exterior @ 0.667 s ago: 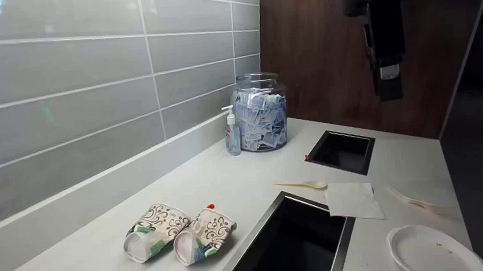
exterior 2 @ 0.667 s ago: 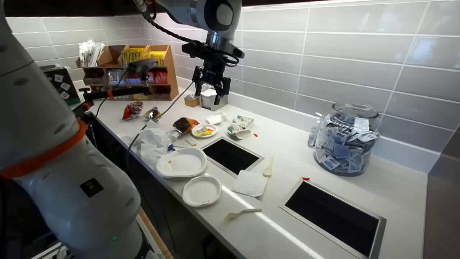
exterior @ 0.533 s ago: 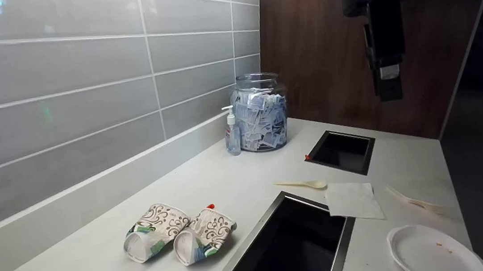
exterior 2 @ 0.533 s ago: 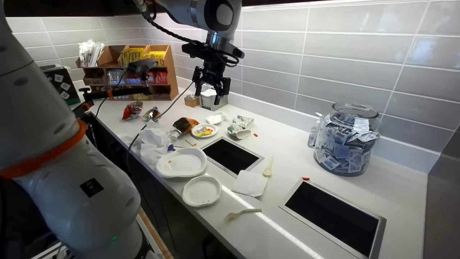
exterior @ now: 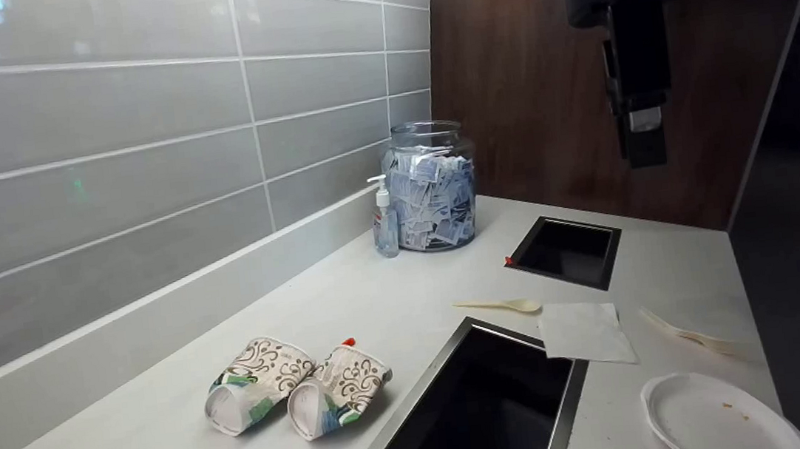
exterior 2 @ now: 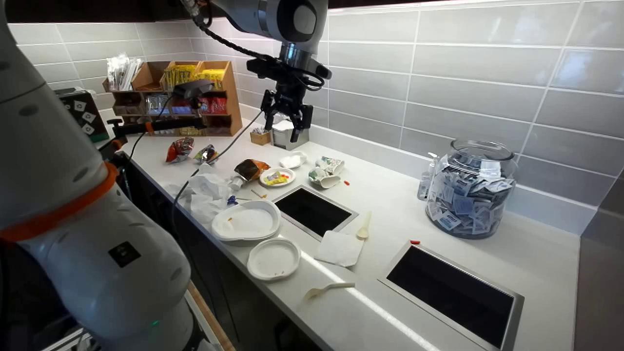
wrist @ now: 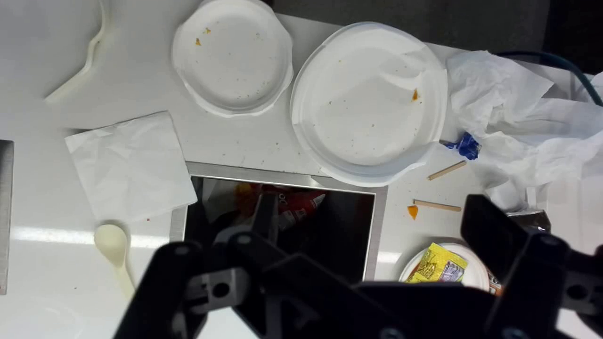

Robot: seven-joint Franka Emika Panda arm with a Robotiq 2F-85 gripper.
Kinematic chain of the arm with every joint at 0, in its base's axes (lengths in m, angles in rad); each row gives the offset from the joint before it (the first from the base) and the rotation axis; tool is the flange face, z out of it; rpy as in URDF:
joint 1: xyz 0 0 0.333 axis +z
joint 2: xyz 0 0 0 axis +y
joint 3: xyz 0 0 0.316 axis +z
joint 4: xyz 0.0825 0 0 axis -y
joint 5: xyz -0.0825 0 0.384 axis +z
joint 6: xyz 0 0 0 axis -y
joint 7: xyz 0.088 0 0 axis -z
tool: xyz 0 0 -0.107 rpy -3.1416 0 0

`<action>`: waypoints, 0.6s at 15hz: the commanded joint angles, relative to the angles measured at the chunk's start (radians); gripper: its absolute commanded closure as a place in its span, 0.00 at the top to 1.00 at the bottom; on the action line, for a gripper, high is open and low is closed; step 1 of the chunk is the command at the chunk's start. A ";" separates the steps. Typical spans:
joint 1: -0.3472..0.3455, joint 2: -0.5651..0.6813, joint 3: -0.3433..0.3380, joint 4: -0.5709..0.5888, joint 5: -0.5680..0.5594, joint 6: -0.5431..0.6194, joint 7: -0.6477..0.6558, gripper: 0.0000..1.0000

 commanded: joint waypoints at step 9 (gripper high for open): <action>0.024 0.130 0.047 0.019 0.003 0.165 -0.127 1.00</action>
